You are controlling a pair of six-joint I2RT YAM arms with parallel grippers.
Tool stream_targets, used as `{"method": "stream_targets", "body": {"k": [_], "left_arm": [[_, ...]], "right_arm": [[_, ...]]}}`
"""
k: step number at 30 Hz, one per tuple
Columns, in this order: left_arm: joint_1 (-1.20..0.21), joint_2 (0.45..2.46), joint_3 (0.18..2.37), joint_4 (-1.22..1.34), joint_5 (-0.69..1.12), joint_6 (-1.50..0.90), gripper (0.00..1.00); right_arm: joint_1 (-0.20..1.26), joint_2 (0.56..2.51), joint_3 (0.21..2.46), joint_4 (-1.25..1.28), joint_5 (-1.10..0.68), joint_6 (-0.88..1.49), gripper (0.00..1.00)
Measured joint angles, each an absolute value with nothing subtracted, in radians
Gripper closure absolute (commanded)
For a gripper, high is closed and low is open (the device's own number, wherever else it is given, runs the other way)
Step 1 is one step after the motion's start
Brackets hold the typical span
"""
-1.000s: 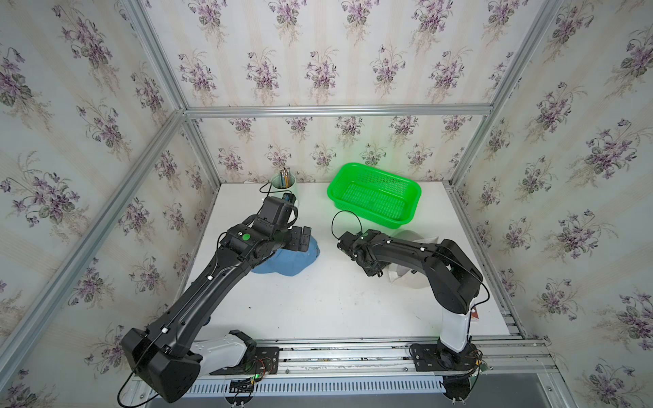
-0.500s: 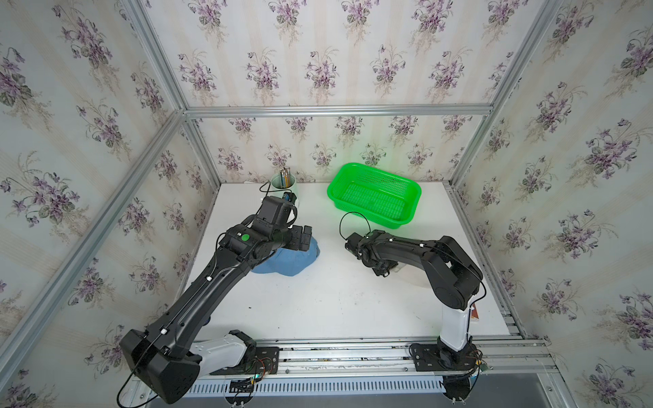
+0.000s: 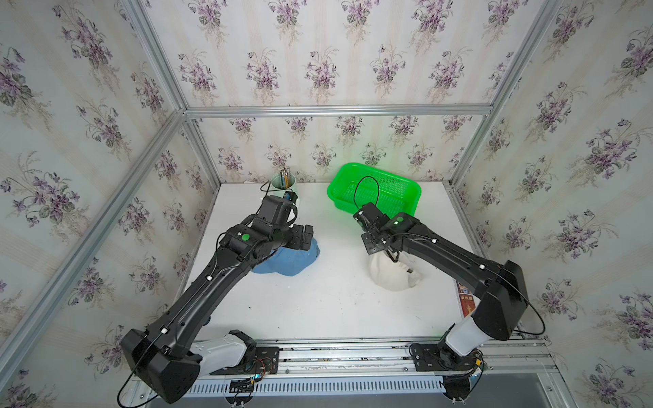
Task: Turn the baseball cap inside out
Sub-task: Place the baseball cap at the center of the board.
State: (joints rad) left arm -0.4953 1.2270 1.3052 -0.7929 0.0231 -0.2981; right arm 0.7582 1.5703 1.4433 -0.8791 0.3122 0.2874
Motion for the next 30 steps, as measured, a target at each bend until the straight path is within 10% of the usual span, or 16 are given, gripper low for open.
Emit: {"method": "stream_targets", "body": {"k": [30], "left_arm": [[-0.496,1.256,1.365,-0.794,0.055,-0.297,0.01]], "right_arm": [[0.395,1.338,0.788,-0.002,-0.924,0.861,0.97]]}}
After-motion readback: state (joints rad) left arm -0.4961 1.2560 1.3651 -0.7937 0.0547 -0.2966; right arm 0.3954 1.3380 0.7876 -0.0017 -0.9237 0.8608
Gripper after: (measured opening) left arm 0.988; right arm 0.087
